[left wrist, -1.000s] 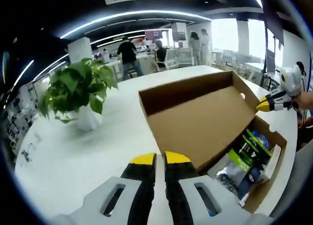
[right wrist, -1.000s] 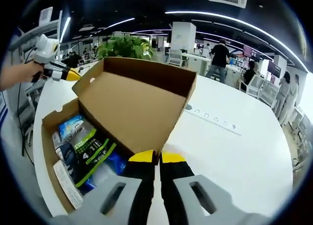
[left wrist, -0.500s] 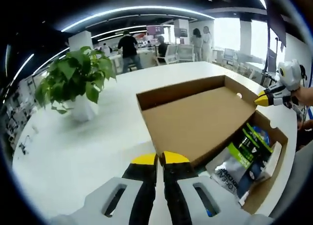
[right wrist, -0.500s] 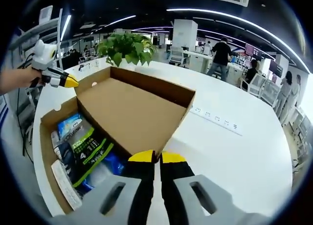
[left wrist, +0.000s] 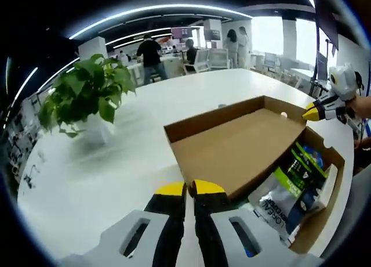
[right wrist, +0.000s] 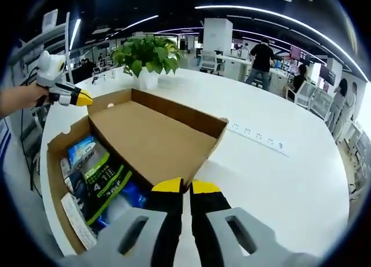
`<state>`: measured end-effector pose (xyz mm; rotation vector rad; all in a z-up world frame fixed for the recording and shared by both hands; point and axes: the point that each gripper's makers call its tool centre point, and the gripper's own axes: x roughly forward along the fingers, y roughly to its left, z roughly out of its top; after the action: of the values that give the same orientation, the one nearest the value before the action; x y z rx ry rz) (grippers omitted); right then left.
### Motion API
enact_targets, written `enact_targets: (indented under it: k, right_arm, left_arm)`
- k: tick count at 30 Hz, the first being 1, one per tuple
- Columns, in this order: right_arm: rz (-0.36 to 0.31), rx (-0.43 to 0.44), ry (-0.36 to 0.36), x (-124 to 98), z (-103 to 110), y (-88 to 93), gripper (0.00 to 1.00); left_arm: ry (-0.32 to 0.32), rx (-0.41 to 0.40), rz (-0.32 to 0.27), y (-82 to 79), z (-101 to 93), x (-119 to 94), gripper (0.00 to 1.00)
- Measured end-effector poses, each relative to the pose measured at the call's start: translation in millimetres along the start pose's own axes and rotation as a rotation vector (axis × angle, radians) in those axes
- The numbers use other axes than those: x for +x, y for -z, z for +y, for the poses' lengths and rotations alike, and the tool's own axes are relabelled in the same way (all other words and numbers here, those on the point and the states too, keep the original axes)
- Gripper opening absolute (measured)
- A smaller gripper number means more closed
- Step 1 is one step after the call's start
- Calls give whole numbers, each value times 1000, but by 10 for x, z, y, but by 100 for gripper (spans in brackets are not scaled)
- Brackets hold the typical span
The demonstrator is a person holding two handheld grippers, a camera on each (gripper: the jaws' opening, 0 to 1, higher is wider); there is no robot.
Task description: Operate the shoe box by opening the lid, removing the specified soft item, and placing it in the target area until the item is outside and the box remains undamaged.
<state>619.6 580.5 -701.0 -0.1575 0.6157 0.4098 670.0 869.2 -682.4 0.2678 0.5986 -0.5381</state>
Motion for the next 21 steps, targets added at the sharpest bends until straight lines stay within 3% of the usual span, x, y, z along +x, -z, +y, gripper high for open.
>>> enact_targets:
  k: [21]
  right_arm:
    - [34,23,-16,54,-21,21,3]
  left_arm:
    - [-6,23,47,41,0,104,3]
